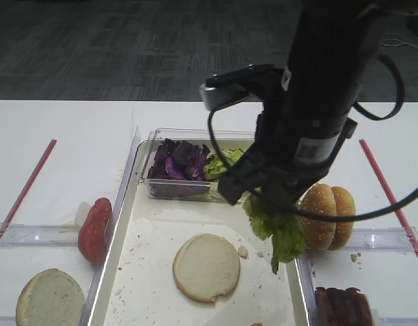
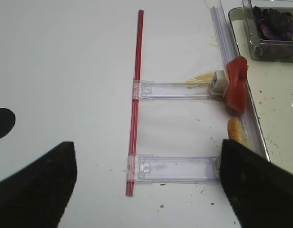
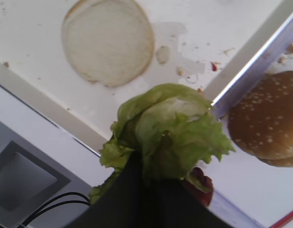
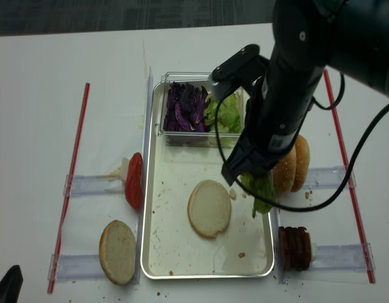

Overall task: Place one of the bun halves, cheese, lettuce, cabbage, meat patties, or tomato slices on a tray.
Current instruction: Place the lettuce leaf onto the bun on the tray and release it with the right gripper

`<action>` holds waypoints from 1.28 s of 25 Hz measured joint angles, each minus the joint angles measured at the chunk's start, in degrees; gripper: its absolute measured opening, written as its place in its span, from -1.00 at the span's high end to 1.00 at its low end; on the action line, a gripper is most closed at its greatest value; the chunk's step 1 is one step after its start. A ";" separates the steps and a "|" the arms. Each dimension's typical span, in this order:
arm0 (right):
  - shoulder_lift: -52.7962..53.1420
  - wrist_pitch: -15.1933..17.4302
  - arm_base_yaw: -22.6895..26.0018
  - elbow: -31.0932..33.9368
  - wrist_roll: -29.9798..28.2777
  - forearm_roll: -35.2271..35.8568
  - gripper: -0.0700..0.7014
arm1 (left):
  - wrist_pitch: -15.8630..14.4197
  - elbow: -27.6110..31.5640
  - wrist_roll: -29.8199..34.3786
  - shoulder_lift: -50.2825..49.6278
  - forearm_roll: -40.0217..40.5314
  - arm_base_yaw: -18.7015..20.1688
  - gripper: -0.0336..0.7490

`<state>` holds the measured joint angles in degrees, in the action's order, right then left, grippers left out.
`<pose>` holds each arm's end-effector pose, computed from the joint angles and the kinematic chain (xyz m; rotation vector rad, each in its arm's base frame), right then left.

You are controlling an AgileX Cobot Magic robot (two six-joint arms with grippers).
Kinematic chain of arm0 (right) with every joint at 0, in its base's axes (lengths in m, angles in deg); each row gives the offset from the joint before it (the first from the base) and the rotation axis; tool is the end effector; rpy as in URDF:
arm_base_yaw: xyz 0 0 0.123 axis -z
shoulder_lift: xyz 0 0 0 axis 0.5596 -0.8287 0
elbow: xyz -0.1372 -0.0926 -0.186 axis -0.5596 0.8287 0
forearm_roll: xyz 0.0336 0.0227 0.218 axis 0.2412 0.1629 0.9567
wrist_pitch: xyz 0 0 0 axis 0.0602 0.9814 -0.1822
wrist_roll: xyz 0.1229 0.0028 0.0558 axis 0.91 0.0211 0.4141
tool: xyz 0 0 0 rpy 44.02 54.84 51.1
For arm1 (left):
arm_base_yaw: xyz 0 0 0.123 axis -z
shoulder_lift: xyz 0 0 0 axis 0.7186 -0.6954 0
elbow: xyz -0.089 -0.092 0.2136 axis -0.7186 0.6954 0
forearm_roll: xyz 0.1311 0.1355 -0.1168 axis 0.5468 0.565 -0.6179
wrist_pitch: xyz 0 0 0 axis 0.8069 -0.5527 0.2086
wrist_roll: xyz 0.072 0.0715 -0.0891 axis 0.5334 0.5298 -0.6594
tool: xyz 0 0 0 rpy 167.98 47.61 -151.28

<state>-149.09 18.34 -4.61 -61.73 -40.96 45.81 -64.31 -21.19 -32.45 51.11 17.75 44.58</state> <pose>0.2086 0.1867 0.2037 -1.0494 2.8915 0.2184 0.0345 0.0060 0.2273 -0.1353 2.1484 0.0075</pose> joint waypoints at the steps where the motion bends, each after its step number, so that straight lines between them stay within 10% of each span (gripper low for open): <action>1: 0.00 -0.20 -1.67 0.00 0.06 0.08 0.64 | 0.00 0.00 0.00 0.00 0.00 0.00 -0.62; 32: -17.22 -5.77 -5.33 -8.11 0.04 -1.21 0.64 | 0.00 0.00 0.00 0.00 0.00 0.00 -0.62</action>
<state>-166.31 12.57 -9.94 -69.84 -40.92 44.60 -64.31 -21.19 -32.45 51.11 17.75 44.58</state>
